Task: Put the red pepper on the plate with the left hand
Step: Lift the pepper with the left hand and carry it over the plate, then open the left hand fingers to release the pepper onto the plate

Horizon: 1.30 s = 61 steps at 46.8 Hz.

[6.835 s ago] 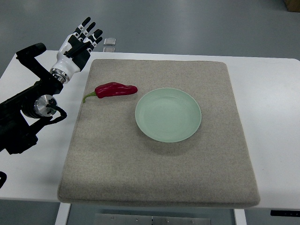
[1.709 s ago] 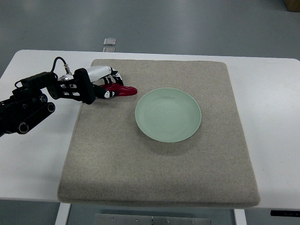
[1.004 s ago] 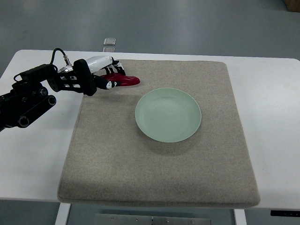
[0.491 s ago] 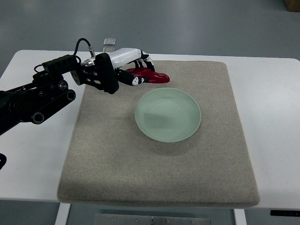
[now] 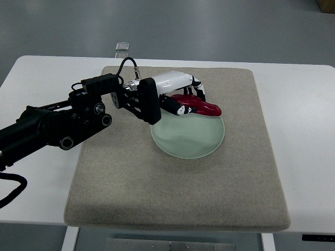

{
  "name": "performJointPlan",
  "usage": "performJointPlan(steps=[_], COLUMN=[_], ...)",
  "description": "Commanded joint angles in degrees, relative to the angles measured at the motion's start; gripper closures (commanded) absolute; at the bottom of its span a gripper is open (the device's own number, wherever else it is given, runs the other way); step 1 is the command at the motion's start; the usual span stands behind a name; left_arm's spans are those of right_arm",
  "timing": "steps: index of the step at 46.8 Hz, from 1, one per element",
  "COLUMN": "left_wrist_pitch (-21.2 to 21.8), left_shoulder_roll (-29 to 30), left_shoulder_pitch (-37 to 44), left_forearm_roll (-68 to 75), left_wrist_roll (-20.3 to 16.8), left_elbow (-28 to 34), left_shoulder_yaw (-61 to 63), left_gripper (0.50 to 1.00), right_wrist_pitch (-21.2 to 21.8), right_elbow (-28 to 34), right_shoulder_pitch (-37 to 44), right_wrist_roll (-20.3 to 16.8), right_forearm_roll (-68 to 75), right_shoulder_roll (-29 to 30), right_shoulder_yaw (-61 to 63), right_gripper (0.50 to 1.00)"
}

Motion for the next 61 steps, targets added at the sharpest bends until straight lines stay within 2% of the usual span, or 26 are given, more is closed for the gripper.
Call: performJointPlan(steps=[1, 36, 41, 45, 47, 50, 56, 59, 61], left_wrist_pitch=[0.0, 0.9, 1.1, 1.2, 1.3, 1.3, 1.4, 1.4, 1.4], left_shoulder_roll=[-0.4, -0.7, -0.7, -0.7, -0.6, -0.6, -0.6, -0.5, -0.3], left_shoulder_pitch=[-0.1, 0.9, 1.6, 1.8, 1.8, 1.8, 1.9, 2.0, 2.0], left_forearm_roll=[0.0, 0.2, -0.5, -0.7, -0.7, -0.7, -0.9, -1.7, -3.0], left_wrist_roll=[0.0, -0.3, -0.4, -0.7, -0.8, -0.9, -0.9, -0.9, -0.9], left_elbow=[0.0, 0.5, 0.5, 0.6, 0.5, 0.6, 0.4, 0.3, 0.3], left_shoulder_yaw=[1.6, 4.2, 4.1, 4.0, 3.9, 3.4, 3.0, 3.0, 2.9], left_gripper=[1.000, 1.000, 0.881, 0.738, 0.703, 0.624, 0.538, 0.531, 0.510], right_wrist_pitch=[0.0, 0.0, 0.0, 0.0, 0.0, 0.0, 0.0, 0.0, 0.0], right_elbow=[0.0, 0.0, 0.0, 0.0, 0.0, 0.0, 0.0, 0.0, 0.0], right_shoulder_pitch=[0.0, 0.0, 0.0, 0.0, 0.0, 0.0, 0.0, 0.0, 0.0], right_wrist_roll=[0.0, 0.0, 0.0, 0.0, 0.0, 0.0, 0.0, 0.0, 0.0], right_forearm_roll=[0.0, 0.0, 0.0, 0.0, 0.0, 0.0, 0.0, 0.0, 0.0], right_shoulder_roll=[0.0, 0.0, 0.0, 0.0, 0.0, 0.0, 0.0, 0.0, 0.0], right_shoulder_yaw=[0.0, 0.0, 0.0, 0.0, 0.0, 0.0, 0.0, 0.0, 0.0], right_gripper=[0.572, 0.572, 0.572, 0.572, 0.572, 0.572, 0.572, 0.572, 0.572])
